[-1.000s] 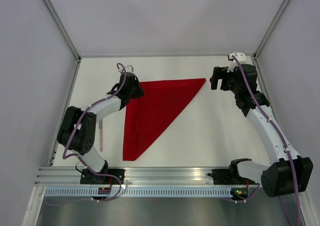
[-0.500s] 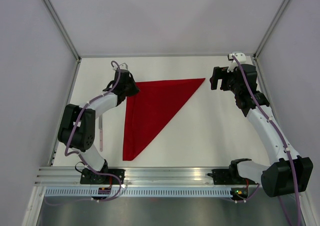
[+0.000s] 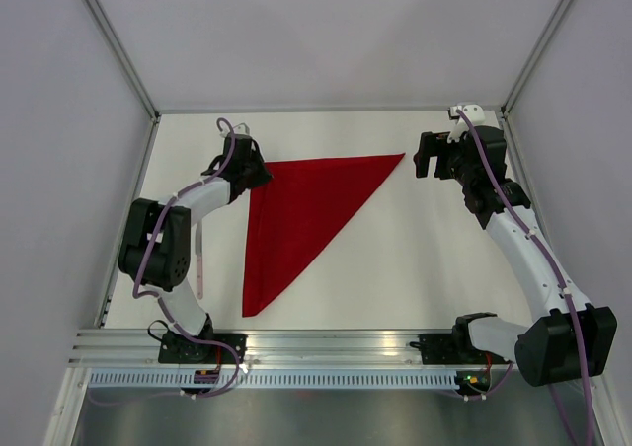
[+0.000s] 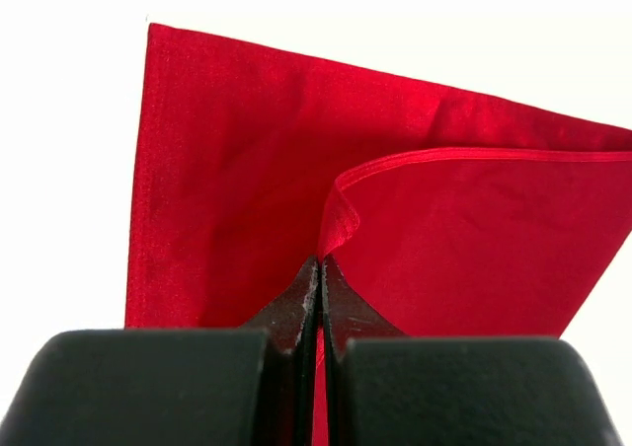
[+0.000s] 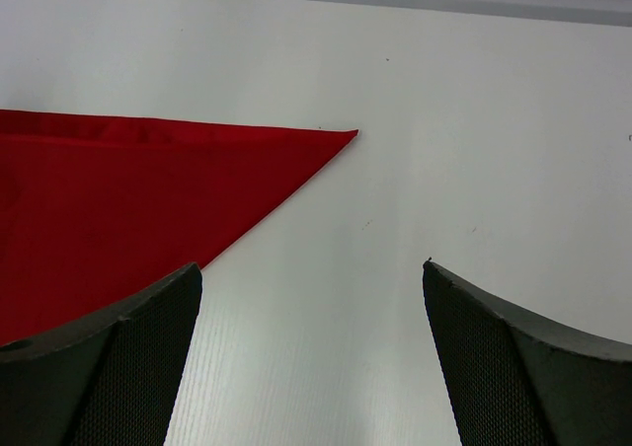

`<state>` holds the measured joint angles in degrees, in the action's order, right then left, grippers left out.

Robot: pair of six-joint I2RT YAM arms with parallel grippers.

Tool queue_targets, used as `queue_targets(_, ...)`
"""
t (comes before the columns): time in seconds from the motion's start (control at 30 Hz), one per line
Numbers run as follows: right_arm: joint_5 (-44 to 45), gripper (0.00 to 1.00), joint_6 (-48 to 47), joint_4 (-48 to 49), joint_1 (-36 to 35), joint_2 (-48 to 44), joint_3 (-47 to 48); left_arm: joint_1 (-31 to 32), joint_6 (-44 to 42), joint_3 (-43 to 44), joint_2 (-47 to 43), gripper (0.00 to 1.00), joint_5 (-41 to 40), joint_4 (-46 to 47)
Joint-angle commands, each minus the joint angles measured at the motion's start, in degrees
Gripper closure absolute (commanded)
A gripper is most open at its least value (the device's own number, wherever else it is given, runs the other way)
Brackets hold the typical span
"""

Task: Fold the napkin, place the utensils inside, and roll it up
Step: Fold the napkin at the center of the board.

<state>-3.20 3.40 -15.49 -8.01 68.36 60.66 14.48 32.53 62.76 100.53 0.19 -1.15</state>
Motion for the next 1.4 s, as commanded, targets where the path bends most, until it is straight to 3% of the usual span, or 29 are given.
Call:
queue_targets(0.0,-0.05,0.03,0.82,-1.04,0.28,0.02,1.56,-0.86,-2.04,2.28,0.19,0.98,1.48,-0.26)
queue_targets(1.37,-0.23,0.03,1.0,-1.21,0.19,0.11,1.56,-4.64,-2.39,8.52,3.27,0.98,3.86,-2.98)
